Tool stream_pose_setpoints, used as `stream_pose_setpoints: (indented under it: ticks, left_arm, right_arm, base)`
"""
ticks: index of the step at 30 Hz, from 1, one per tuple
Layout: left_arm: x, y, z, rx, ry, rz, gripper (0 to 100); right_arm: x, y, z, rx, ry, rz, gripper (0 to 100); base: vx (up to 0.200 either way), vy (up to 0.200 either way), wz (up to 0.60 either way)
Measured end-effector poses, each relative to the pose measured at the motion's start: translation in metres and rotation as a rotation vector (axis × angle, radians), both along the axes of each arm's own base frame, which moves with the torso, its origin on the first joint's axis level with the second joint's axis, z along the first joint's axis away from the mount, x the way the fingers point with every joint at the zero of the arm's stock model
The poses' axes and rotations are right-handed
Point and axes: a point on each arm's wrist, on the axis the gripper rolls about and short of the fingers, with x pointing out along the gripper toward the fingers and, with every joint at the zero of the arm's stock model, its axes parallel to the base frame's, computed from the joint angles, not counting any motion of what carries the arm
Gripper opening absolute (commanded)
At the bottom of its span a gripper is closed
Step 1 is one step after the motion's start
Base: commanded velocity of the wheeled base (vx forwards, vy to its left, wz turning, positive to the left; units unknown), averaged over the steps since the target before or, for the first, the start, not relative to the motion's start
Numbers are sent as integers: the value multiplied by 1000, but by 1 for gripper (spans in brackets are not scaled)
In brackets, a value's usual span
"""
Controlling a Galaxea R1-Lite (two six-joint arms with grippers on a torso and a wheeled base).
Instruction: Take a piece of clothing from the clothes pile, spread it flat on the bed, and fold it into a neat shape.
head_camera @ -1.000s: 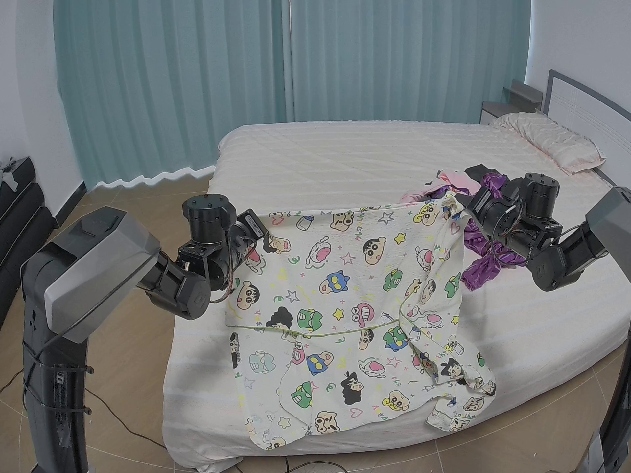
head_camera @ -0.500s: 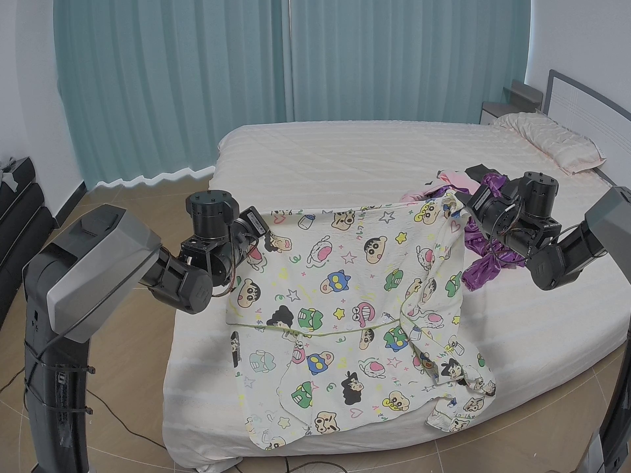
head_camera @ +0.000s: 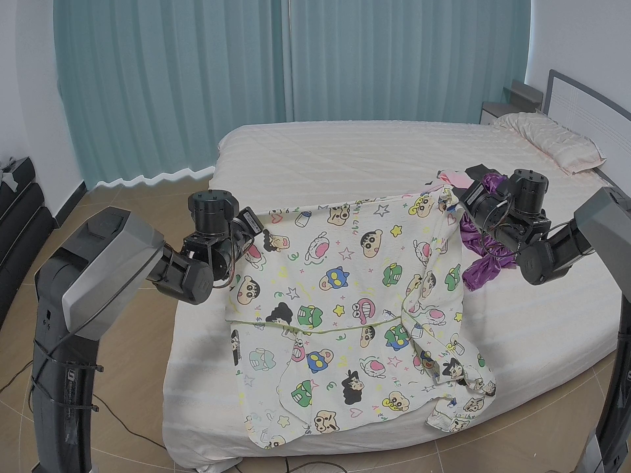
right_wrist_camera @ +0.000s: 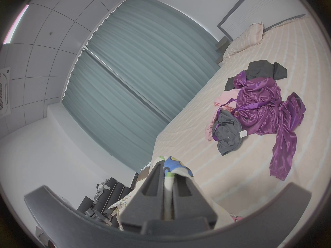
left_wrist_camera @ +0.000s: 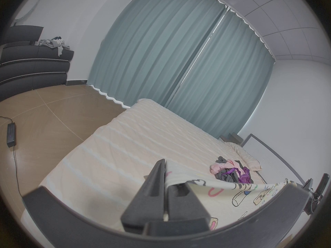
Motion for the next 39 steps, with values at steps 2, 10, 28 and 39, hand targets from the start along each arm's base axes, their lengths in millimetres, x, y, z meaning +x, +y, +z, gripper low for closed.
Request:
stream_pose_setpoints:
  ticks: [2,10,28,39]
  left_arm:
    - [5,3,0,2,4,11,0]
    - [19,5,-7,12,33,29,0]
    - [37,8,-27,30,72,66,100]
    - [43,35,-1,6,44,139,100]
  right_arm:
    - [6,3,-1,-1,0,-10,0]
    - [35,9,-13,-9,25,-66,100]
    - [43,2,-64,-52,196,-109,100]
    - [43,-12,-45,-73,150,-159,100]
  base:
    - [0,0,0]
    - [0,0,0]
    - [0,0,0]
    - [0,0,0]
